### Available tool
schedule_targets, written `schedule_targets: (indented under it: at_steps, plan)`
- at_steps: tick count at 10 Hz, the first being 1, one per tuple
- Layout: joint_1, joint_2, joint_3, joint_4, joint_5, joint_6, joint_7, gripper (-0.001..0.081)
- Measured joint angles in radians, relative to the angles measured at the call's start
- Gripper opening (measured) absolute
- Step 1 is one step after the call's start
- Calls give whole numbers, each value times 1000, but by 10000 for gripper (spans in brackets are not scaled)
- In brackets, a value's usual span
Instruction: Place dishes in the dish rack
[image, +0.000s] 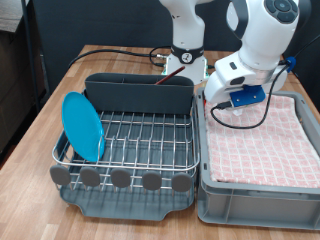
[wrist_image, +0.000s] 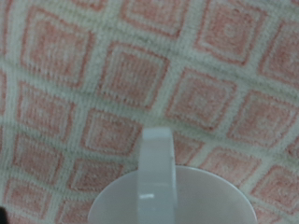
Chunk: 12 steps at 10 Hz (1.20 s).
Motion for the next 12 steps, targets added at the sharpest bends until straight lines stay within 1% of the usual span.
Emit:
schedule_targets:
  at_steps: [1, 2, 3, 4, 5, 6, 7, 8, 10, 12]
  plan:
    - [0, 3, -1, -1, 15, 4, -7, 727]
    - [0, 4, -2, -4, 25, 10, -12, 565]
    - [0, 5, -2, -7, 31, 15, -14, 565]
    - [0, 7, -2, -9, 34, 17, -15, 405]
    - [0, 8, -2, -12, 37, 19, -15, 405]
    - [0, 8, -2, -15, 40, 20, -15, 203]
    - [0, 8, -2, -17, 42, 23, -15, 203]
    - [0, 8, -2, -18, 42, 24, -15, 68]
    - [0, 3, -5, -15, 42, 16, -6, 70]
    - [0, -17, -14, 6, 28, -31, 14, 70]
